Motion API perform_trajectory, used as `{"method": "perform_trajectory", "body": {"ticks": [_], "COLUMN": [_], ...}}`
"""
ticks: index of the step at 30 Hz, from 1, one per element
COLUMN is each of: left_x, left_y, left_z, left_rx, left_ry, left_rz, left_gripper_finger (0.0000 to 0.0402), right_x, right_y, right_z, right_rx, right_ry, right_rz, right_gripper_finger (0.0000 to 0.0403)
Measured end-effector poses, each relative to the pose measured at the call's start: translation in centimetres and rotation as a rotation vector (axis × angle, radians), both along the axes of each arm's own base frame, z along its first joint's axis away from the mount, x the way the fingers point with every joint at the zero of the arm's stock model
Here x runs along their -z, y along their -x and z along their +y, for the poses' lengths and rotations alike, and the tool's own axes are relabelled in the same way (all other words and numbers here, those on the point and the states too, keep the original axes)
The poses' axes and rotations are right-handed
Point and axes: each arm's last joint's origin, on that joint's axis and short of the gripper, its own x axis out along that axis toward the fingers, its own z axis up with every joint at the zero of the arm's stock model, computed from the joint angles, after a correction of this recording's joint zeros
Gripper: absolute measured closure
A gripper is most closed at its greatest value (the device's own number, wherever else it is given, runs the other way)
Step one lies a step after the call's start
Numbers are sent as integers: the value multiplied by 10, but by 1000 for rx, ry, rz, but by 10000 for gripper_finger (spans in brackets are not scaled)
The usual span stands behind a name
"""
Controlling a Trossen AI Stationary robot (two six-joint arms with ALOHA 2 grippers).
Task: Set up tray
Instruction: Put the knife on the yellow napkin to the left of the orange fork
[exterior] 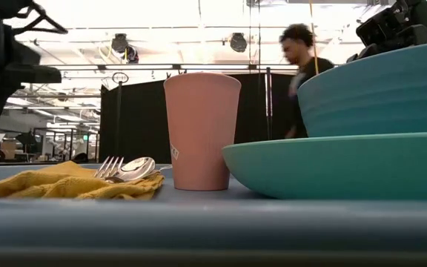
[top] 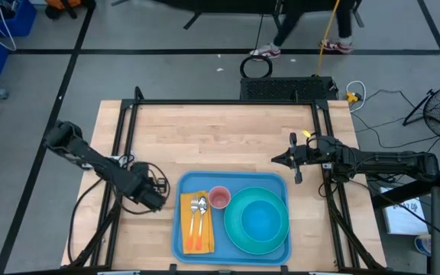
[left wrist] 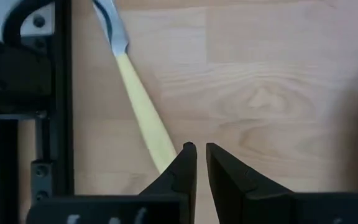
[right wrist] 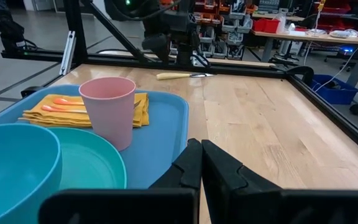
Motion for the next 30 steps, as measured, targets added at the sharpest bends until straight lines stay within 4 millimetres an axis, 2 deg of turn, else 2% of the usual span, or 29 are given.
{"method": "perform_trajectory", "body": {"ticks": [7,12,16,21,26,30], "left_x": [3,-1,-1,0,3,9], "left_y": [21,25,22,14,6,3], "left_z": [13,16,19,20,18,15], "left_rx": [-112,-81,-31,-157,-206,-253], "left_ry": [-39,-29,-25,37,71,92], "left_rz": [-27,-44,-47,-110,-167,-124], "left_gripper_finger": [360,360,360,359,358,336], "right_x": [-1,-1,0,0,1,2], "right_y": [0,0,0,0,0,0], "right_z": [0,0,0,0,0,0], "right_rx": [0,0,-1,-2,-2,-3], "right_ry": [2,1,5,9,9,12], "right_rz": [-12,-7,0,3,9,17], "right_gripper_finger": [403,403,403,403,403,403]}}
